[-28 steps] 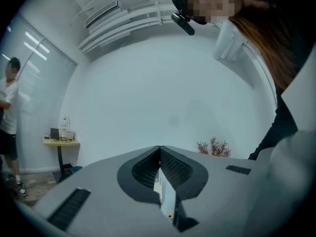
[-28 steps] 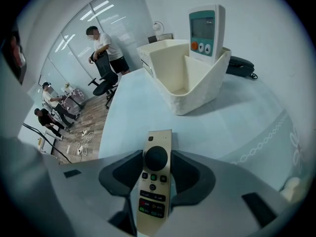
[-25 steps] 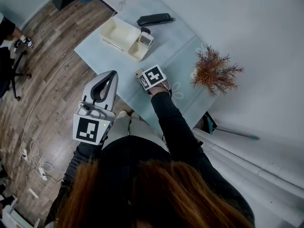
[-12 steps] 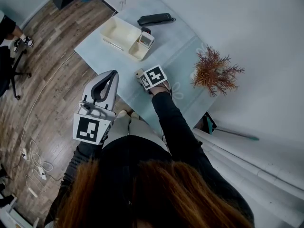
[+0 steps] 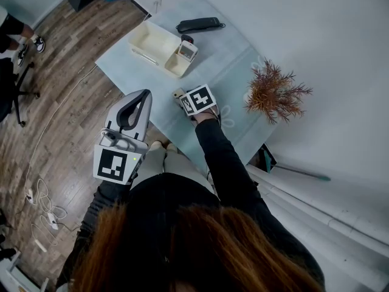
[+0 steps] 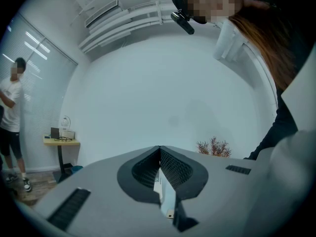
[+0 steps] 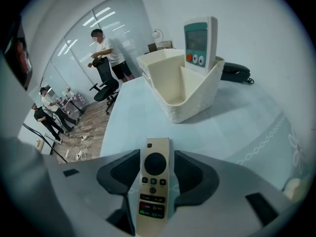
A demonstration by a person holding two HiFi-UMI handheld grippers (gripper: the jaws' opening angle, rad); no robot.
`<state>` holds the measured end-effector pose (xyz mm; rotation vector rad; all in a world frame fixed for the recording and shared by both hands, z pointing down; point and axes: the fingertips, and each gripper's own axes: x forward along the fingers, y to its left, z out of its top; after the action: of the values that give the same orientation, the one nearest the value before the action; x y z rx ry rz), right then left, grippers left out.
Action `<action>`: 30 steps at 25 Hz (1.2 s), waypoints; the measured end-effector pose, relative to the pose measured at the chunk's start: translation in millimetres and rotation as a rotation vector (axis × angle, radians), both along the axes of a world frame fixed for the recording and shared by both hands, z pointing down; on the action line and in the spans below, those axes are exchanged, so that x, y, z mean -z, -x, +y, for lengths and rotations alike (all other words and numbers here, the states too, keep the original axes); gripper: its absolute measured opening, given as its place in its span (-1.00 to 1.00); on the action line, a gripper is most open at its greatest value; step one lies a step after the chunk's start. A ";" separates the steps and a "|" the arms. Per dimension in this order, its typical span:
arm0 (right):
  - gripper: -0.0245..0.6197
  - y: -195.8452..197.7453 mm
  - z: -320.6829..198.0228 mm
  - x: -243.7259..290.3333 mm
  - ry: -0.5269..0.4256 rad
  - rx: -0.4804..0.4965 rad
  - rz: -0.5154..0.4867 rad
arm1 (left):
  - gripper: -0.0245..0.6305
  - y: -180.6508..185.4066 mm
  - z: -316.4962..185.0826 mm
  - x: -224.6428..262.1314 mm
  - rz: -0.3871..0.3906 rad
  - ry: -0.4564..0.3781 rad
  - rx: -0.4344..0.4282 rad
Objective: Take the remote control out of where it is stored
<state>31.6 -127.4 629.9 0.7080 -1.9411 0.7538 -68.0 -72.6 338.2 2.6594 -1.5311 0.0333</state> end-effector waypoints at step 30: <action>-0.88 -4.9 -23.1 184.2 -0.715 -0.182 -0.493 | -0.90 -14.5 1.1 2.5 -0.005 -0.006 -0.026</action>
<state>36.6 -150.5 445.7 1.2216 -2.6634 0.3317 -53.5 -71.5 335.7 2.6858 -1.5001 0.0374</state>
